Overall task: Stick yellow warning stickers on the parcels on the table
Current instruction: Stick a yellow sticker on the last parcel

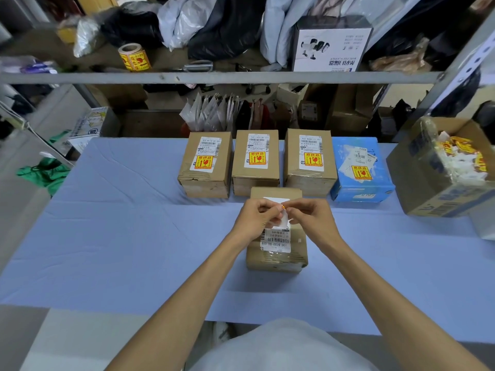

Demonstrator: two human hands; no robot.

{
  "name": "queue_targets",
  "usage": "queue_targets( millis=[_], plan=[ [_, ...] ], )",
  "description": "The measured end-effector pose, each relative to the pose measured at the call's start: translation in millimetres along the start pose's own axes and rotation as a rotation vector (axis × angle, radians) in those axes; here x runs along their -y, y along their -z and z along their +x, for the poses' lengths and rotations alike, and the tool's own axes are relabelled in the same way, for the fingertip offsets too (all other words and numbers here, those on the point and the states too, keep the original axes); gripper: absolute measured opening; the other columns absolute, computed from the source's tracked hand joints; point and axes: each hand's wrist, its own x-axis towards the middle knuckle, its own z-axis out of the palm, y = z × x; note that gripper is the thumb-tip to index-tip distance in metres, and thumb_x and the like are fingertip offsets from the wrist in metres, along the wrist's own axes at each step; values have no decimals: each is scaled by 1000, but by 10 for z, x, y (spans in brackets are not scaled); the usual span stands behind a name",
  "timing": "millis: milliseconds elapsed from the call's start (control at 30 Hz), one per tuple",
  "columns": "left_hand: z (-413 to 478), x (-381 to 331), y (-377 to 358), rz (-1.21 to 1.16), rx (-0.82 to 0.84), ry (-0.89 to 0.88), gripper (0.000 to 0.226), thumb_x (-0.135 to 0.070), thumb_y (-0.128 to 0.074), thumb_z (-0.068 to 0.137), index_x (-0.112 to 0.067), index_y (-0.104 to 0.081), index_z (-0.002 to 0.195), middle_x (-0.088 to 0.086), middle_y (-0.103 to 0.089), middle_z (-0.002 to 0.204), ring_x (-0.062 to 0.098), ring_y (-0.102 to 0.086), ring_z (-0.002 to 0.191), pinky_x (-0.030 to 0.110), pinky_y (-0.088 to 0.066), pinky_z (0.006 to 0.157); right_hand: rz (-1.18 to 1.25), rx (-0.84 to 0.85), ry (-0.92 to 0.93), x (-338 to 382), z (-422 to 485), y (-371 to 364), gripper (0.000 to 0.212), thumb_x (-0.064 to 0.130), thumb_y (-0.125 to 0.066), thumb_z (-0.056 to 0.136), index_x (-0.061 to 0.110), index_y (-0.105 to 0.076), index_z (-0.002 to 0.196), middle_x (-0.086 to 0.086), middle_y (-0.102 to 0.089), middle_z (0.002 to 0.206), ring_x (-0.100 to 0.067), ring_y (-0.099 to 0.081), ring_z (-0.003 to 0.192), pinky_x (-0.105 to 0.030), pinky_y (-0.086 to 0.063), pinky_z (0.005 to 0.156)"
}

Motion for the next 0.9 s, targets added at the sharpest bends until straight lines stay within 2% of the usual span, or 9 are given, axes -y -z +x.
queue_targets(
  millis=[300,400,500,633,800,900],
  plan=[
    [7,-27,-24,19,-8,-23,14,-14,-61,92,-17,-68,80,-1,-68,70,4,-65,61,16,-49,58,33,-10,-11,40,-24,36,19,4,-62,87,17,-76,89,0,-75,84,-14,-70,80,-20,-53,64],
    [20,-6,-15,35,-10,-30,14,-14,-62,91,-20,-68,80,-1,-69,71,6,-66,63,19,-50,61,20,-15,4,47,-30,42,13,11,-69,84,21,-76,87,4,-75,82,-11,-70,80,-19,-54,64],
    [31,7,-14,37,9,-47,10,-15,-64,90,-19,-69,81,3,-69,74,10,-66,67,25,-53,67,8,-28,1,31,-26,51,10,21,-76,79,16,-77,88,4,-75,80,-9,-70,77,-17,-53,63],
    [34,14,-6,36,68,-84,6,-15,-62,92,-14,-67,87,3,-69,79,8,-66,67,19,-53,65,6,-70,-37,1,-3,53,6,17,-71,84,17,-77,84,4,-75,78,-12,-69,78,-19,-53,63],
    [42,67,1,26,-2,-13,10,-11,-55,92,-14,-61,85,6,-69,82,10,-68,70,20,-51,65,54,-144,-62,6,23,22,10,10,-66,87,14,-74,83,-1,-73,78,-15,-69,73,-20,-53,61],
    [38,44,-33,-47,39,20,16,-23,-51,95,-11,-58,87,7,-70,83,15,-71,74,21,-53,67,17,-120,-40,14,5,-14,8,11,-65,88,10,-73,86,-3,-72,80,-15,-68,74,-20,-55,62]
  ],
)
